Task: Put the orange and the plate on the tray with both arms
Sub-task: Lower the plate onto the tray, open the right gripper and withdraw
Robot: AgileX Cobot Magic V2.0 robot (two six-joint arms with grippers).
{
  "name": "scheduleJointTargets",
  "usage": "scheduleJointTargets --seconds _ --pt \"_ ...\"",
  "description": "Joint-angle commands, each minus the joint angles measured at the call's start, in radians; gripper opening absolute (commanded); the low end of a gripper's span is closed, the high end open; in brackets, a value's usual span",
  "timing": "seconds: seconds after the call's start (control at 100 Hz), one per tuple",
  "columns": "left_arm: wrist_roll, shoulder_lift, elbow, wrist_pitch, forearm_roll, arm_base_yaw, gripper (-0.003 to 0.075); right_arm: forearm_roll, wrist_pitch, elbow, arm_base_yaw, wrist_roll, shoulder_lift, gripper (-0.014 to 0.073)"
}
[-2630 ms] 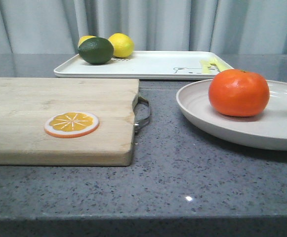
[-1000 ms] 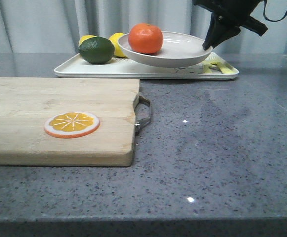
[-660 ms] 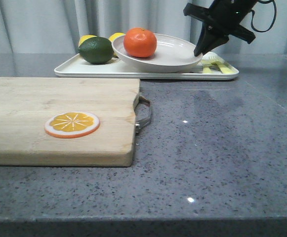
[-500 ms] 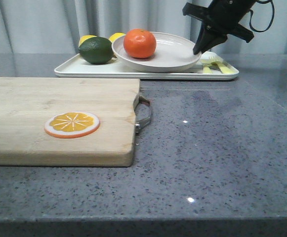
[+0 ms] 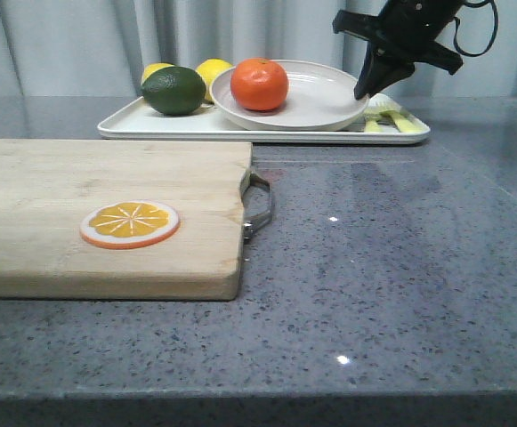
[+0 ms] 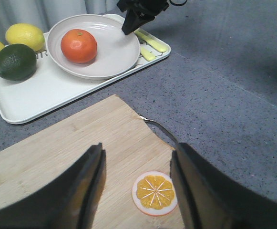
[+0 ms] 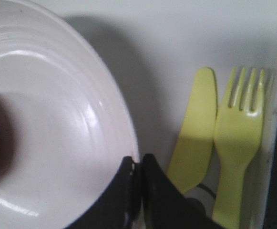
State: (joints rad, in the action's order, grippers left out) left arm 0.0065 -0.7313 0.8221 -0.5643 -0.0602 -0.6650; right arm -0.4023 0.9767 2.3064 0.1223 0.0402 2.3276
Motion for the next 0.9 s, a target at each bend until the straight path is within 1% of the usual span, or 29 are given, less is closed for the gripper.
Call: scheduleJointTargets --seconds 0.0,0.2,0.27,0.38,0.55,0.67,0.73,0.78,0.89 --pt "0.001 -0.003 0.025 0.077 -0.005 0.001 0.0311 -0.026 -0.057 0.034 -0.001 0.008 -0.061 -0.0031" --pt "0.001 -0.003 0.025 0.077 -0.005 0.001 0.0311 -0.026 -0.064 0.034 -0.001 0.008 -0.06 0.0167" --pt "0.001 -0.003 0.025 0.077 -0.005 0.001 0.0311 -0.026 -0.069 0.034 -0.001 0.008 -0.06 0.0199" --pt "0.001 -0.003 0.025 0.077 -0.005 0.001 0.0311 -0.026 -0.076 0.034 -0.001 0.008 -0.06 0.0226" --pt "0.001 -0.003 0.025 0.077 -0.005 0.001 0.0311 -0.005 -0.062 0.034 -0.001 0.008 -0.082 0.0371" --pt "0.001 -0.003 0.025 0.073 -0.005 0.001 0.0311 0.031 -0.017 0.034 -0.001 0.011 -0.112 0.037" --pt "0.001 -0.003 0.025 0.073 -0.005 0.001 0.0311 0.058 0.009 0.034 -0.001 0.018 -0.132 0.0352" --pt "0.001 -0.003 0.025 0.073 -0.005 0.001 0.0311 0.078 0.033 0.034 -0.001 0.029 -0.148 0.0322" --pt "0.001 -0.003 0.025 0.073 -0.005 0.001 0.0311 0.097 0.099 0.033 -0.001 0.058 -0.191 0.0225"
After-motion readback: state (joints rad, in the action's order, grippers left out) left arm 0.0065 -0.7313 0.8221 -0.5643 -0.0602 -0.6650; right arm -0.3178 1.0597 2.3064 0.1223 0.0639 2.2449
